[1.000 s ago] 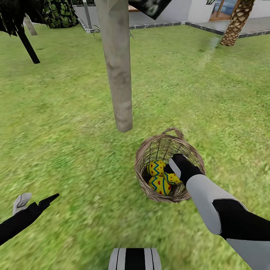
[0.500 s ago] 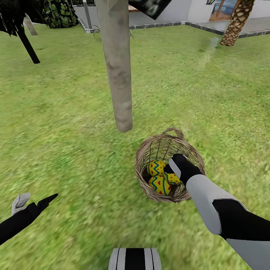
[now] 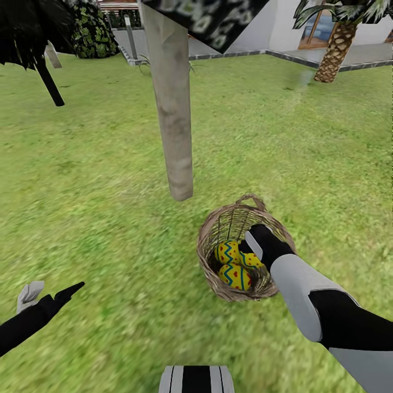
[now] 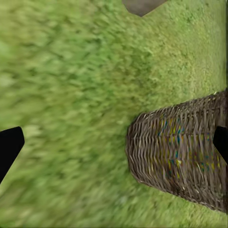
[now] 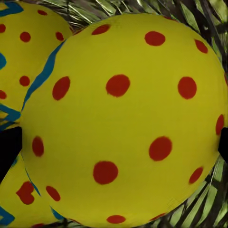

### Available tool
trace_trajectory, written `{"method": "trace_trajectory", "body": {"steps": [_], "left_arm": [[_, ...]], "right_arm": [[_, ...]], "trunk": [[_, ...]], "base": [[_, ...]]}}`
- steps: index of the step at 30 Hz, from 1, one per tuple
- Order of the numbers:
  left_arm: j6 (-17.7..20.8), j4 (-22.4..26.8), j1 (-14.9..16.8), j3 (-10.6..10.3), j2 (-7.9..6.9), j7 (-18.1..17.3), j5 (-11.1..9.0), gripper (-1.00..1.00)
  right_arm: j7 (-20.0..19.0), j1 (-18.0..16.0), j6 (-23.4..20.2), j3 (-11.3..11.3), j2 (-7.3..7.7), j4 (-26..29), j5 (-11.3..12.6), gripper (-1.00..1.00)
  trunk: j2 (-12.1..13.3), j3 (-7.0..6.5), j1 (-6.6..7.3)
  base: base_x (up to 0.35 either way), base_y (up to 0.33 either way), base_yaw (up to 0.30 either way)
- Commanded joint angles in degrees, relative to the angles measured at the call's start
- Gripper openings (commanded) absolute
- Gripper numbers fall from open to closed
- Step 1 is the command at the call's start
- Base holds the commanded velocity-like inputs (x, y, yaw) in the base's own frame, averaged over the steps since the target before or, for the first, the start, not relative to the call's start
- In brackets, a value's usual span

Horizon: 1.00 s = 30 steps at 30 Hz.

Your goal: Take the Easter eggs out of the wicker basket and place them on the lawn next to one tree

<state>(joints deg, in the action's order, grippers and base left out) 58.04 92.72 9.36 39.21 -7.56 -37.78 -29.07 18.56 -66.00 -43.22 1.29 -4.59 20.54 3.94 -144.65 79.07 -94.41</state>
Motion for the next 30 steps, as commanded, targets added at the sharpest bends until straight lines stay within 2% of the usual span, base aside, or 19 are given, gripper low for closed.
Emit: {"method": "trace_trajectory", "body": {"steps": [1,4,10,13,18,21,25,30], "left_arm": [[0.24,0.0,0.04,0.08,0.0,-0.37,0.25,1.0],[0.24,0.0,0.04,-0.09,0.0,-0.35,0.27,1.0],[0.05,0.07,0.04,-0.18,0.06,-0.24,0.38,1.0],[0.06,0.09,0.04,-0.27,0.09,-0.16,0.41,1.0],[-0.08,0.09,0.04,-0.39,0.09,0.3,0.74,1.0],[-0.06,0.09,0.04,-0.13,0.08,0.56,0.92,1.0],[0.13,0.08,0.04,0.06,0.02,0.6,0.95,1.0],[0.15,0.09,0.04,0.05,0.08,0.6,0.95,1.0]], "right_arm": [[0.42,-0.01,-0.26,0.17,-0.05,0.09,0.49,-1.0],[0.45,-0.01,-1.17,0.2,-0.61,0.44,0.61,-1.0],[0.4,-0.01,-7.01,0.16,-3.0,0.77,1.03,-1.0],[0.24,-0.01,-8.92,0.0,-3.21,2.33,1.08,-1.0],[0.2,-0.01,-9.29,-0.16,-3.27,5.52,1.07,-1.0],[0.19,0.14,-10.76,-0.2,-3.34,9.54,1.12,-1.0],[0.23,2.14,-13.26,-0.28,-4.78,16.25,1.08,-1.0],[0.18,7.17,-15.73,-0.01,-5.3,26.74,1.07,-1.0]], "trunk": [[0.0,-0.19,0.03],[0.04,-0.85,0.11],[0.12,-2.18,0.26],[0.16,-2.85,0.34],[0.23,-3.96,0.47],[0.27,-4.62,0.55],[0.32,-5.51,0.65],[0.39,-6.61,0.78]], "base": [[0.0,0.0,0.0],[0.0,0.0,0.0],[0.0,0.0,0.0],[0.0,0.0,0.0],[0.0,0.0,0.0],[0.0,0.0,0.0],[-0.188,0.0,0.0],[-0.165,0.0,0.0]]}}
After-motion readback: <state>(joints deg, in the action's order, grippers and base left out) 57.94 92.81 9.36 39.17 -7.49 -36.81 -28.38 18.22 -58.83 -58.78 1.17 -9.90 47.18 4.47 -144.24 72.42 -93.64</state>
